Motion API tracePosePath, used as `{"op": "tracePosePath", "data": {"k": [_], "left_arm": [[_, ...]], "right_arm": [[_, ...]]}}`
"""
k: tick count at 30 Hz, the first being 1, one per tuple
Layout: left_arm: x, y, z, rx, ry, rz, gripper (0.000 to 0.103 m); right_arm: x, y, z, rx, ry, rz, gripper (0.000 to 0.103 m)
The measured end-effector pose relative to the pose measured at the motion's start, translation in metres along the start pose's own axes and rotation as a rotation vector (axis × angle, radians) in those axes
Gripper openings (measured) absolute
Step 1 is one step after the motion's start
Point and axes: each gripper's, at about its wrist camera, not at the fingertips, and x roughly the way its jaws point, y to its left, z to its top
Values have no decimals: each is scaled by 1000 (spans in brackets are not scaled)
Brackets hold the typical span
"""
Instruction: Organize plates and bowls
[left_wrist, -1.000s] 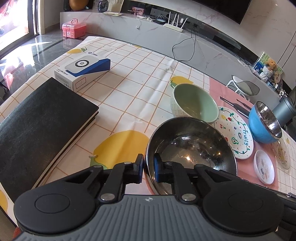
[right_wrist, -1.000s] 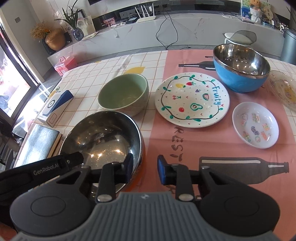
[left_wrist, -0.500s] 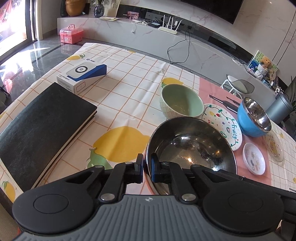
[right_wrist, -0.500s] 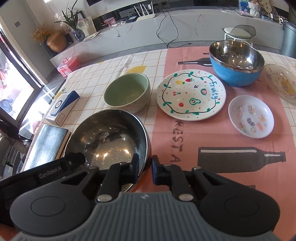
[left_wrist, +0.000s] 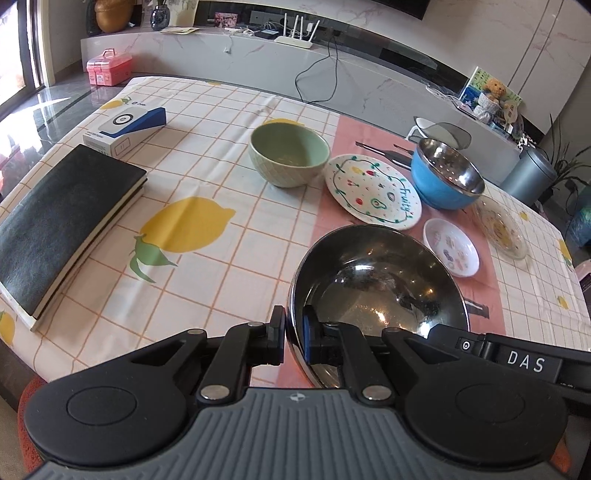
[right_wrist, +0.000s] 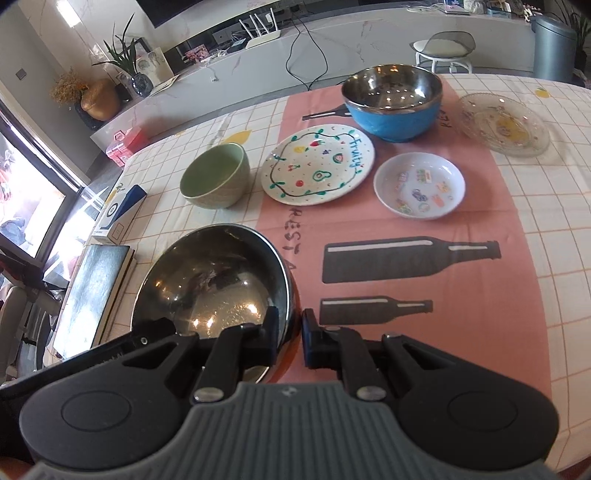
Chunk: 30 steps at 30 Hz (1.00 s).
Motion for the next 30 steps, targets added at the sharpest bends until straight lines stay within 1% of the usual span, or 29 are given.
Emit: {"op": "tracePosePath", "data": {"k": [3,6,8,14,20,26,27,28,29,30], "left_arm": [[3,-12,-7,26,13,-7,10],[6,-16,-15,24,34,-11,10],[7,-16,-19,21,46,-2,10],[11,-13,-24,10,81,-1,10],[10,-7,-24,4,75,19,9],[14,-3,-25,3,86,32,8],[14,-4,-25,4,82,32,9],[13,-4,-24,5,79,31,10],[12,-5,-23,5,73,32,17],[10,-5,-21,7,67,33,28]], "right_arm": [[-7,-15,-7,20,10,-10,9],[-8,-31,-12,69,28,-2,10],[-6,-36,-16,88,38,3,9],[-2,-39,-22,98,64,-3,9],[2,-36,-24,109,82,12,10],[6,-28,-27,82,81,-5,10],[6,-27,-27,75,77,-7,10],[4,-25,-27,63,73,-7,13],[2,-23,-27,46,58,-10,14],[-1,-20,-26,28,44,-20,17]]}}
